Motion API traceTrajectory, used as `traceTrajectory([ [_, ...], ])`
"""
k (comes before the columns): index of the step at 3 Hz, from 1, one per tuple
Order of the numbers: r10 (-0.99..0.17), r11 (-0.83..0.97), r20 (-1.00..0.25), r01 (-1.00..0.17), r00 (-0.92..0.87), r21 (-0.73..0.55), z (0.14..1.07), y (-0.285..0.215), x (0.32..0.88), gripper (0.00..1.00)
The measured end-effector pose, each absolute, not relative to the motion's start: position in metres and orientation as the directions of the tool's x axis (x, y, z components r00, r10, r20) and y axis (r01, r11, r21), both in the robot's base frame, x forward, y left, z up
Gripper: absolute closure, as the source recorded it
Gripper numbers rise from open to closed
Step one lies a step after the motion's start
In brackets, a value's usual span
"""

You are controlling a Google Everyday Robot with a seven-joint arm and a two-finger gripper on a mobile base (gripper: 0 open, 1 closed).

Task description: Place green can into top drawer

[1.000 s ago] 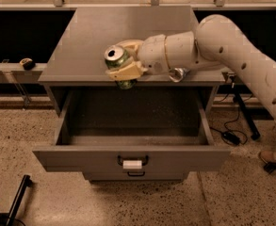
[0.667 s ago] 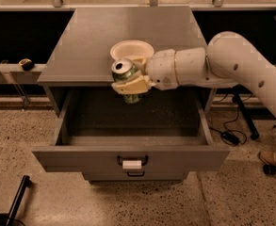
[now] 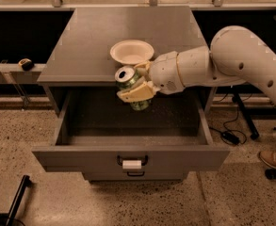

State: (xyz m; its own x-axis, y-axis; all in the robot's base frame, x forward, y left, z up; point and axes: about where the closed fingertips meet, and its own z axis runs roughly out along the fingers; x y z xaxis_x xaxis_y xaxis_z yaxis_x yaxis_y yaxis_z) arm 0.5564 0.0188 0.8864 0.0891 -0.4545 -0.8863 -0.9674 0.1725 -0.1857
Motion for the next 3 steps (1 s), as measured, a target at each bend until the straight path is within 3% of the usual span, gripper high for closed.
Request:
traceTrajectory([
  [2, -0.255, 0.236, -0.967, -0.970, -0.003, -0.059, 0.785, 0.003, 0.560, 1.00],
  [3, -0.217, 0.232, -0.976, -0.972, -0.016, -0.036, 0.758, 0.000, 0.571, 1.00],
])
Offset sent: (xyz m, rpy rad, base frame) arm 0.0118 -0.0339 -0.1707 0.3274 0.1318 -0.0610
